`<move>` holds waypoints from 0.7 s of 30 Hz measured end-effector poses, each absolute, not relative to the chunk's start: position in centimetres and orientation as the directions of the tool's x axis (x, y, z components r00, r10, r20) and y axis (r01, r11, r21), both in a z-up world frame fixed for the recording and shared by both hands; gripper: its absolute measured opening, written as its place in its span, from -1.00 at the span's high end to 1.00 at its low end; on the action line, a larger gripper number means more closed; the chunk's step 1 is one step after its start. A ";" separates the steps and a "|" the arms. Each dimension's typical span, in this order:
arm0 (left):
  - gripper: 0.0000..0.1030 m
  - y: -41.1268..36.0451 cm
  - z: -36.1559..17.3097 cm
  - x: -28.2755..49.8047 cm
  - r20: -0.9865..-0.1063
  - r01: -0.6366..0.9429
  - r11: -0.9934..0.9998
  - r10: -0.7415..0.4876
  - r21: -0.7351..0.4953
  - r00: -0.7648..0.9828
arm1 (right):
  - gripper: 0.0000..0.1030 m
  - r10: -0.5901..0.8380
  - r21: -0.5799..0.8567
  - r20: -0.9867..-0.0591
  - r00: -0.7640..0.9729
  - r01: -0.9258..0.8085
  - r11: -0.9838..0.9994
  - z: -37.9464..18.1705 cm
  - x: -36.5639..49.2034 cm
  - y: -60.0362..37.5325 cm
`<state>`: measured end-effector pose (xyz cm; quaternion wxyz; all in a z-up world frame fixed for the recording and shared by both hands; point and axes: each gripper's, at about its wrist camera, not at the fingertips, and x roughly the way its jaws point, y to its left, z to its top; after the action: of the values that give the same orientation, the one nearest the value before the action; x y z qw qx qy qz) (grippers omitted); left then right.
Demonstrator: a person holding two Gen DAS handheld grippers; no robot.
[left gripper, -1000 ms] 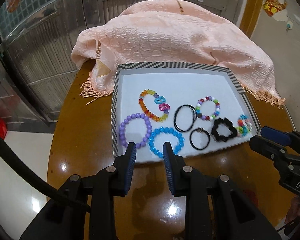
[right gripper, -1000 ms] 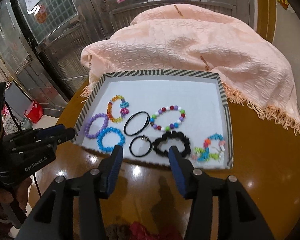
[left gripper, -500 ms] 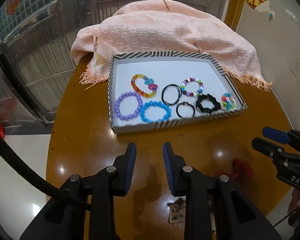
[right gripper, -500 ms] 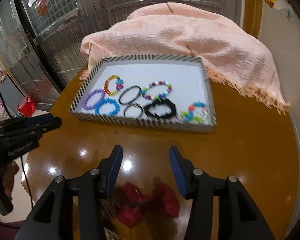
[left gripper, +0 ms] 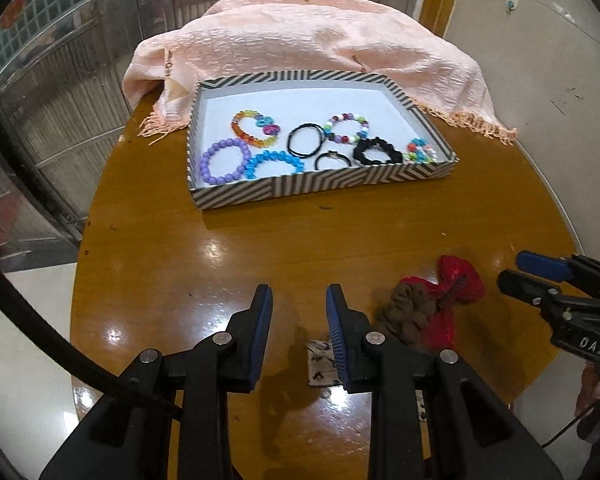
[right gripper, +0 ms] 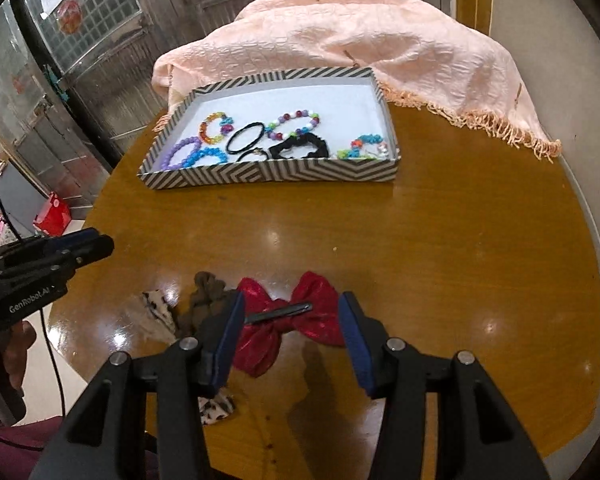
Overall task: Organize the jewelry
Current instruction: 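Grasp the red satin bow at its center with the right tool and lift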
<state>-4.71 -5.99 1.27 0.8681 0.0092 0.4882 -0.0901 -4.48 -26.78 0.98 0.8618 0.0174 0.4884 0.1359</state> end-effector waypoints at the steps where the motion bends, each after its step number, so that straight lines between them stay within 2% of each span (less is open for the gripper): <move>1: 0.50 -6.1 1.2 -4.9 -0.850 0.171 0.982 -0.153 -0.076 0.504 | 0.02 0.248 0.153 -0.835 0.491 -0.226 0.962 1.1 -4.7 -26.5; 8: 0.49 -7.2 0.6 -5.8 -0.858 0.213 0.969 -0.211 -0.122 0.469 | 0.02 0.218 0.141 -0.847 0.485 -0.191 0.971 0.5 -4.8 -27.9; 10: 0.43 -7.7 0.3 -5.9 -0.861 0.232 0.964 -0.226 -0.131 0.455 | 0.02 0.215 0.146 -0.858 0.467 -0.180 0.973 -0.4 -4.7 -28.1; 21: 0.42 -8.6 -0.4 -5.8 -0.873 0.245 0.959 -0.238 -0.142 0.425 | 0.02 0.335 0.312 -0.878 0.342 -0.123 0.942 -4.4 -3.6 -27.4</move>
<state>-5.81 -8.64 -0.44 0.8442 0.0035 0.5166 -0.1431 -3.58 -27.40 -4.39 0.8136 0.0954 0.5560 0.1407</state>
